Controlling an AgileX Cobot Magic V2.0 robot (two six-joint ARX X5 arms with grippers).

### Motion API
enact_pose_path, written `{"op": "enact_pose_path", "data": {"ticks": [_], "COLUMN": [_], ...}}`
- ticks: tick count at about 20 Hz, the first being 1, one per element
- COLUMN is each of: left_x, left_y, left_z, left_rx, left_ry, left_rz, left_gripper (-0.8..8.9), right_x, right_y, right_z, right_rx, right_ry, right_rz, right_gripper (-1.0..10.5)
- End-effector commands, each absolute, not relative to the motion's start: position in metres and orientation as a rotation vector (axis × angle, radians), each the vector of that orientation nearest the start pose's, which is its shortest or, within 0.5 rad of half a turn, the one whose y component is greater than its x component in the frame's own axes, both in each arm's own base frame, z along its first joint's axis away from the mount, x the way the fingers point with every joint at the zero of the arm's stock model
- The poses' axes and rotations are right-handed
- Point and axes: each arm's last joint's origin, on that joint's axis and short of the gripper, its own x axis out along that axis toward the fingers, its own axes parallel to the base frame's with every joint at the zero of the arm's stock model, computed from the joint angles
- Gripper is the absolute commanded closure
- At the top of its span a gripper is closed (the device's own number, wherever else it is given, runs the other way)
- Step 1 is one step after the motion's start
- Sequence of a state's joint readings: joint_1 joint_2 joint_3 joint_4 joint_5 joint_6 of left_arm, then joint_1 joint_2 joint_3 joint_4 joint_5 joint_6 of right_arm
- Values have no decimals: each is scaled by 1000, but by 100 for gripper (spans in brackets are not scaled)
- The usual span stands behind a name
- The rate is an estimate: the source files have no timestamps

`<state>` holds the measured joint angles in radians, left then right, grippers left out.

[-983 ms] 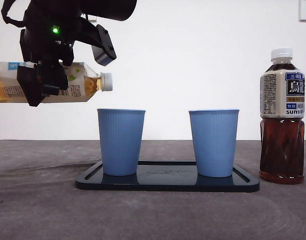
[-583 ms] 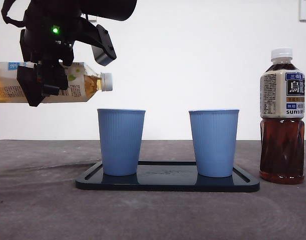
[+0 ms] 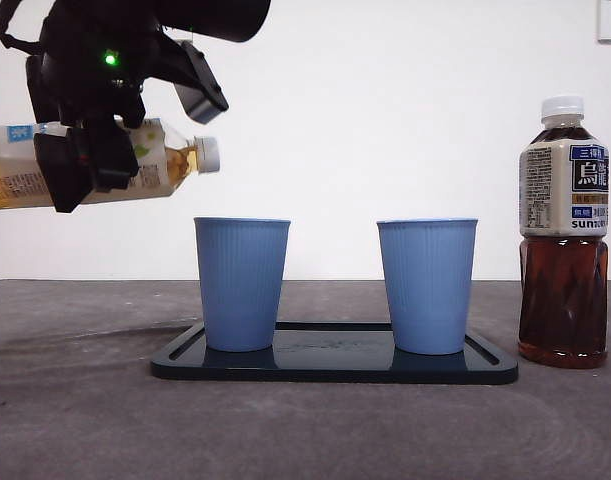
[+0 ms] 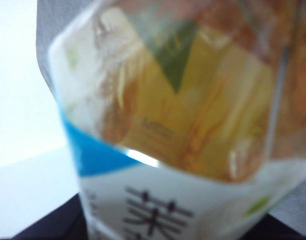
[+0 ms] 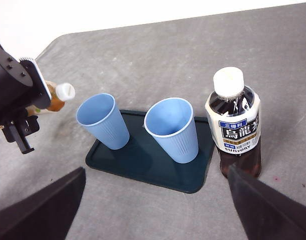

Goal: Pour the drink into the cup

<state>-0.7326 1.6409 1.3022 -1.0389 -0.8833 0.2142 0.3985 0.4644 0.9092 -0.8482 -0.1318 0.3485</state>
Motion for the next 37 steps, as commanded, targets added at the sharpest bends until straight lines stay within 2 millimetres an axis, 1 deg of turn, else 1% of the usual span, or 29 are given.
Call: {"op": "enact_pose_path", "data": {"ticks": [1, 4, 7, 10, 12, 13, 15, 19, 22, 25, 33, 37], "left_x": [238, 233, 232, 227, 223, 221, 216, 210, 215, 221, 248, 255], "left_y": [-187, -174, -157, -139, -130, -125, -112, -97, -97, -98, -108, -111], "left_z": [280, 299, 325, 346, 350, 347, 333, 292, 262, 241, 212, 202], "left_rx": [1000, 729, 461, 329, 243, 190, 118, 4, -46, -66, -139, -145], "left_ry": [920, 912, 835, 727, 655, 625, 564, 464, 408, 369, 363, 370], "left_rz": [36, -27, -55, -45, -70, -69, -45, -68, -129, -137, -115, -112], "left_gripper": [642, 642, 641, 641, 641, 642, 642, 642, 641, 641, 641, 641], "right_x": [61, 61, 61, 61, 61, 61, 61, 61, 61, 61, 61, 60], "right_y": [30, 30, 30, 30, 30, 30, 30, 30, 30, 30, 30, 30], "right_z": [348, 348, 348, 348, 348, 348, 348, 348, 348, 348, 348, 347], "right_rx": [294, 299, 306, 312, 313, 313, 313, 312, 312, 313, 343, 344], "right_ry": [477, 479, 481, 483, 483, 483, 483, 481, 481, 482, 490, 498], "right_rz": [452, 454, 454, 452, 452, 452, 452, 448, 449, 452, 441, 438], "right_gripper": [491, 491, 491, 491, 491, 491, 491, 491, 491, 491, 491, 491]}}
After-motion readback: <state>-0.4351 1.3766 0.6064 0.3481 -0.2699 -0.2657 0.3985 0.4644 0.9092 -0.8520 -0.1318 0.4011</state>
